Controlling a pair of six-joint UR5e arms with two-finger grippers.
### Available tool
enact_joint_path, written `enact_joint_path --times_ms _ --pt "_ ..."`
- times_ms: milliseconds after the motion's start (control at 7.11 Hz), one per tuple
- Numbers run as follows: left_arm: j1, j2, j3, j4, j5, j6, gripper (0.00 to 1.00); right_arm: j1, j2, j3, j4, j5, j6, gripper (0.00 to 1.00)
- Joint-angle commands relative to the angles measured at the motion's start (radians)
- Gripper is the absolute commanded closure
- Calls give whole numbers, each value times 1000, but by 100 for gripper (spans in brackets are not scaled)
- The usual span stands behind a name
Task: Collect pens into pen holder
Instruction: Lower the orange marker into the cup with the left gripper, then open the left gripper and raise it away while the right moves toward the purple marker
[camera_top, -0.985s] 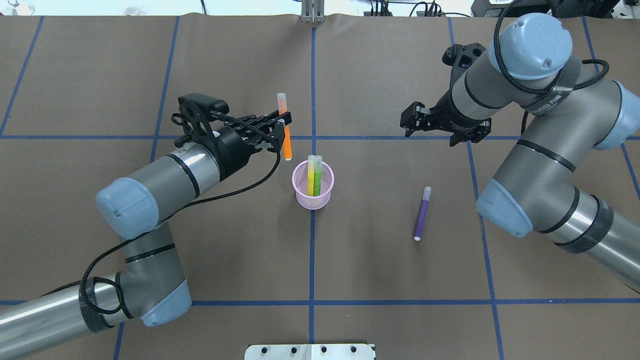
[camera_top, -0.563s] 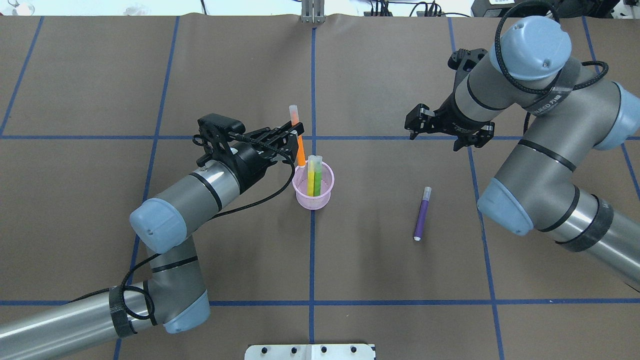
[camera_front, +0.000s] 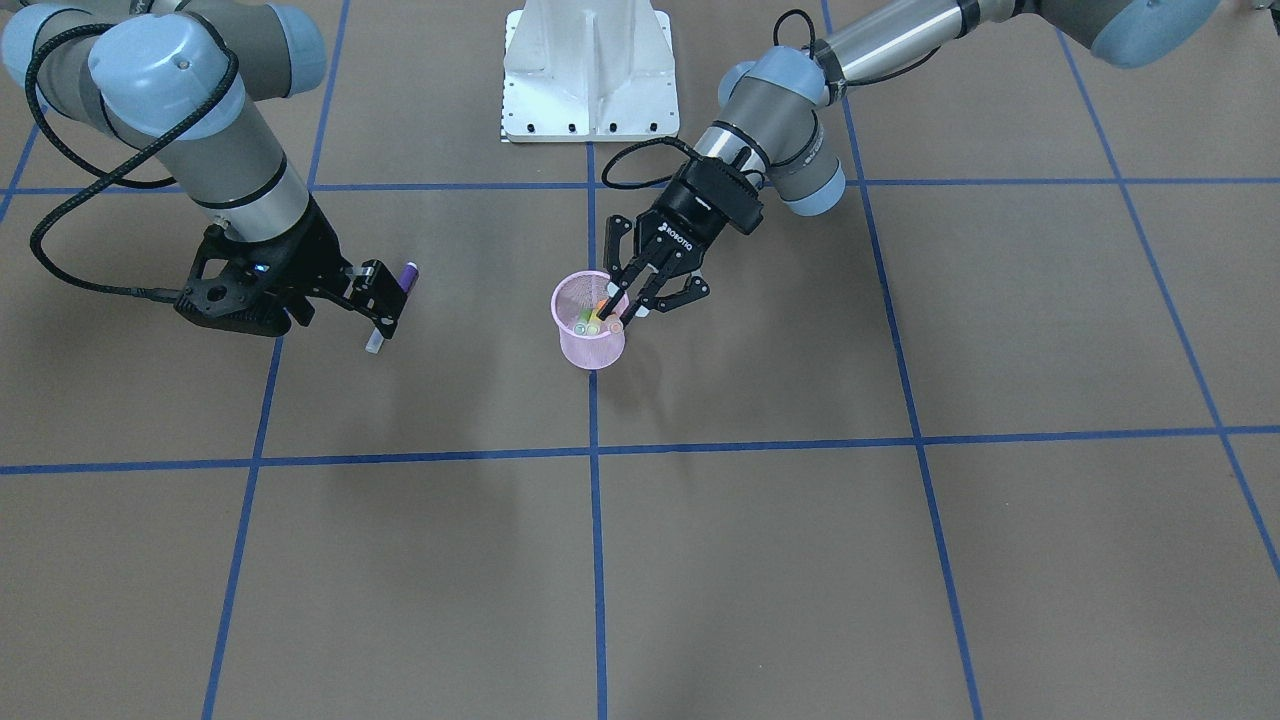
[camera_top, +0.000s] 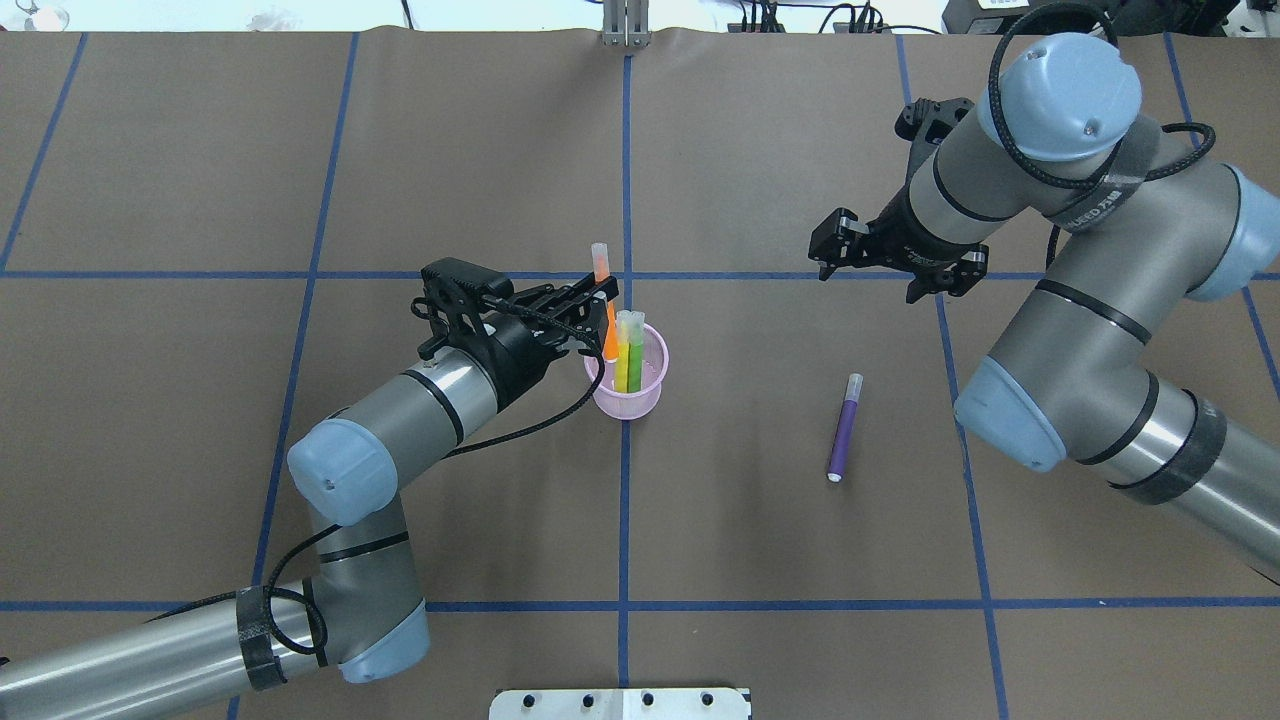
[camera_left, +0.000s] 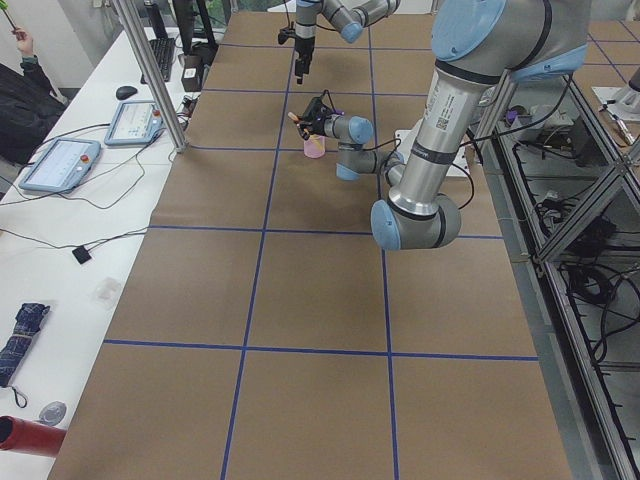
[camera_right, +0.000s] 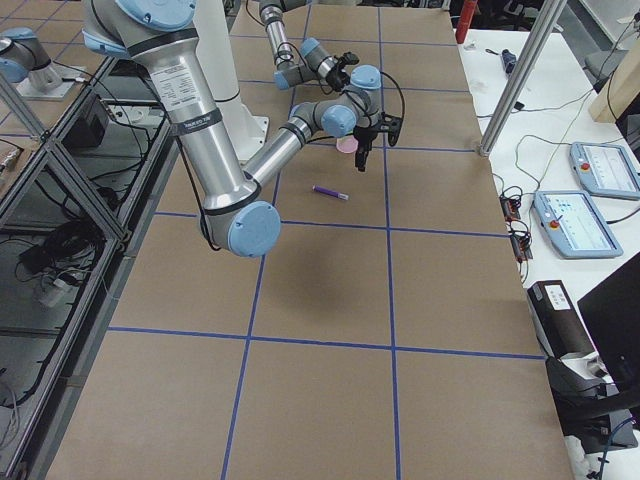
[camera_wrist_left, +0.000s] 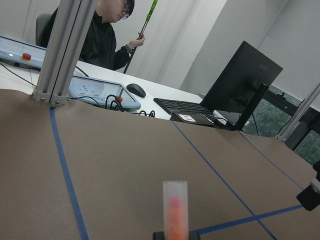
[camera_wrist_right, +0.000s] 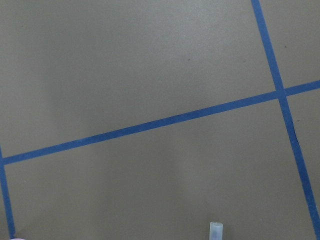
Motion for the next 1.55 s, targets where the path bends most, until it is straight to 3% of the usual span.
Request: enact_joint_path --times_ms 0,141,281,704,844,1266,1407 --pt "3 -2 9 -2 -1 -4 54 0 -7 0 5 -2 0 1" --pt "3 -2 7 -1 -1 -4 14 0 -8 -1 8 -2 0 1" --pt "3 -2 3 -2 -3 -4 1 0 -10 0 8 -2 0 1" --pt "-1 -32 -94 51 -36 -8 1 -8 -31 -8 11 -2 0 1" --pt "-26 -34 -144 164 -67 -23 1 -20 -33 -9 11 -2 0 1" --pt "-220 -34 -286 593 -390 -105 1 -80 -36 -41 11 -5 31 1" --pt "-294 -34 -286 666 -515 -123 1 -97 -36 -72 13 -5 91 1"
